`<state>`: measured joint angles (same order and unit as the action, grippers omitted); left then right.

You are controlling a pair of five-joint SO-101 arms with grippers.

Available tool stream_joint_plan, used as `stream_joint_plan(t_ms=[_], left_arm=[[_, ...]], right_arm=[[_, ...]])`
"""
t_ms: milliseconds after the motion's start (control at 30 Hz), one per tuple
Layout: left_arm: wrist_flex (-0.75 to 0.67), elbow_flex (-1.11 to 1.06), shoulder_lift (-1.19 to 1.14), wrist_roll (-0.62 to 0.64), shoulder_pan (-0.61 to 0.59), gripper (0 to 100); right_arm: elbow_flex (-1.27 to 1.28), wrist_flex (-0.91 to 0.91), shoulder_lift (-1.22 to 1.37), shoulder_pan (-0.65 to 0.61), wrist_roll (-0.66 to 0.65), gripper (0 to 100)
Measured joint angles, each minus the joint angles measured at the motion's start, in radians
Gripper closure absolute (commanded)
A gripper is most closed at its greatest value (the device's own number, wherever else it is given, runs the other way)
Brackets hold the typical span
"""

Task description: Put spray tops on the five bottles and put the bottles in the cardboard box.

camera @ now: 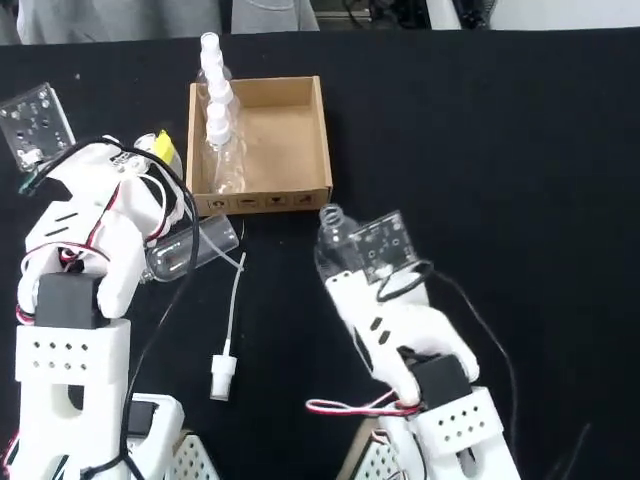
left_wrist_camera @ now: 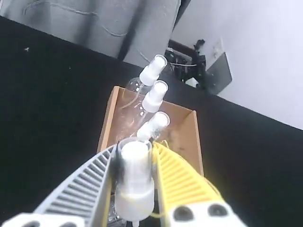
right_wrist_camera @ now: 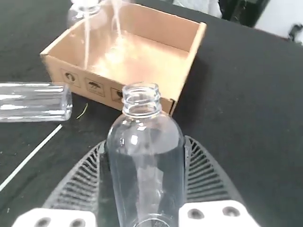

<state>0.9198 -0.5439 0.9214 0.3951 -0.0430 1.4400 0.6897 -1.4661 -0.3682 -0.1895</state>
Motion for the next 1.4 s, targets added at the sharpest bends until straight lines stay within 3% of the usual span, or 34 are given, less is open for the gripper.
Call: stream_joint_plan(t_ms=[567,800,1133,1400], left_arm=[[0.000,0.114,0.000,0.000,0.003,97],[0.000,0.181,0.000,0.000,0.077,97],[0.000,0.249,0.000,0.000,0.086,97],[0.000,0.247,0.000,0.000,0.163,97]], right_arm=[[0.078,0.000,-0.144,-0.012,-0.075,94.2],[0.112,0.000,-0.196,-0.034,-0.077,94.2],[0.123,0.003,-0.215,-0.057,-0.077,94.2],[0.137,0.003,-0.215,-0.086,-0.141,94.2]])
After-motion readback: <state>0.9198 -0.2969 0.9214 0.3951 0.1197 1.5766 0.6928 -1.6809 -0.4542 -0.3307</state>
